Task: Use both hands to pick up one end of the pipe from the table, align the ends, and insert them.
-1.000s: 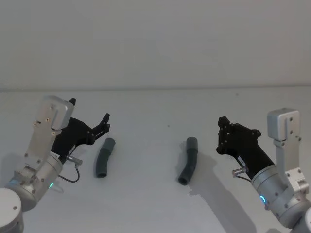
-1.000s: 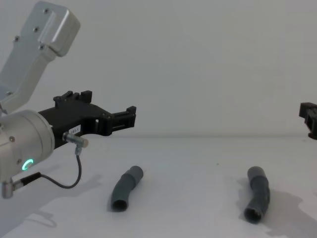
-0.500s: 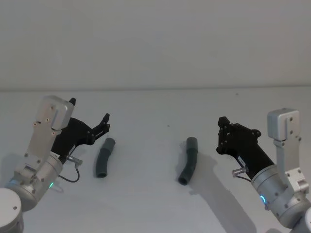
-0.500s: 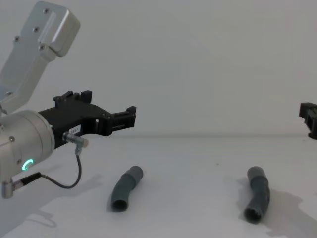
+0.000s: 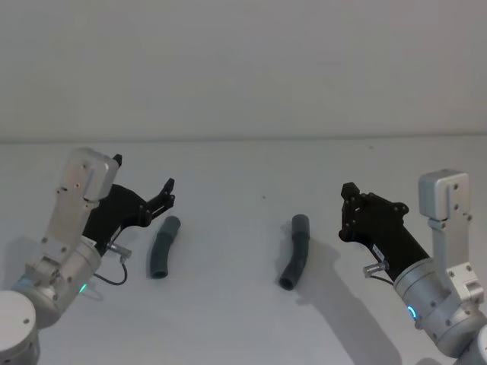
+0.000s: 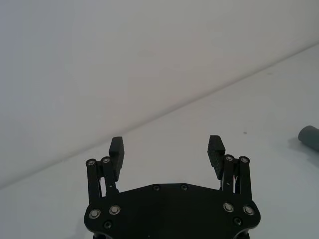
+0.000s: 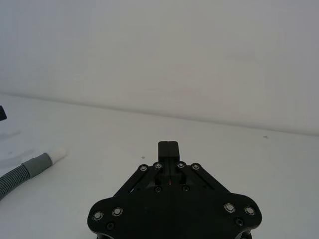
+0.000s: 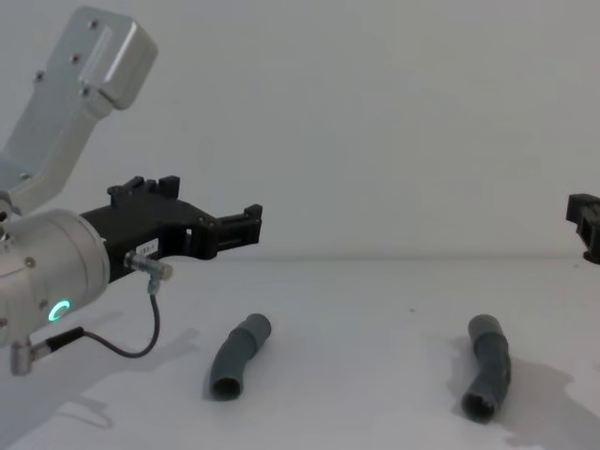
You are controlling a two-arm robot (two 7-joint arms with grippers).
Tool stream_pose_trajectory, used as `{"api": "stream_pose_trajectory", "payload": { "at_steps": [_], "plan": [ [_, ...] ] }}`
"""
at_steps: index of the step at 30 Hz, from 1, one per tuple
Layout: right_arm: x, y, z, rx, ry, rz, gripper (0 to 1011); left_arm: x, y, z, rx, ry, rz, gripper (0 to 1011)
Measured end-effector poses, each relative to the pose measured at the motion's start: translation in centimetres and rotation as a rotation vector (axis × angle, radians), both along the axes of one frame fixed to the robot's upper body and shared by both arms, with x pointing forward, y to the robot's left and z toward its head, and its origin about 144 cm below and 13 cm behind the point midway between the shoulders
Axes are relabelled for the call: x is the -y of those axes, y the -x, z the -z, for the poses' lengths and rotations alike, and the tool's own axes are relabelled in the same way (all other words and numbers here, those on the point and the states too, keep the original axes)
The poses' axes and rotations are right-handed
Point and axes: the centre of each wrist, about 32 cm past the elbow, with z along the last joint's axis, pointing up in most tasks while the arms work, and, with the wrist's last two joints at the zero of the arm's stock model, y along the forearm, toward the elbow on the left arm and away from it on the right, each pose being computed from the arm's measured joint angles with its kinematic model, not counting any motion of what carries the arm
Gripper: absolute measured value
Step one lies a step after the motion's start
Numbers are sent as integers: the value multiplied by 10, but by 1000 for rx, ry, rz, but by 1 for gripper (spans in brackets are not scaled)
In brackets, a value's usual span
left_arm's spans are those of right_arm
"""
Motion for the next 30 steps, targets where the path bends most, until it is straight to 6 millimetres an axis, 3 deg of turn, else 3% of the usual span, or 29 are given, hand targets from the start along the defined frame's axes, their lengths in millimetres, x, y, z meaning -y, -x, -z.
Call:
{"api": "stream_pose_trajectory", "payload": {
  "at_steps": [11, 30],
  "plan": [
    [0, 0, 0, 0, 0, 0, 0, 7, -4, -3, -106, 31, 0, 1001],
    [0, 0, 0, 0, 0, 0, 0, 38, 11, -36, -305, 34, -67, 1001]
  ]
}}
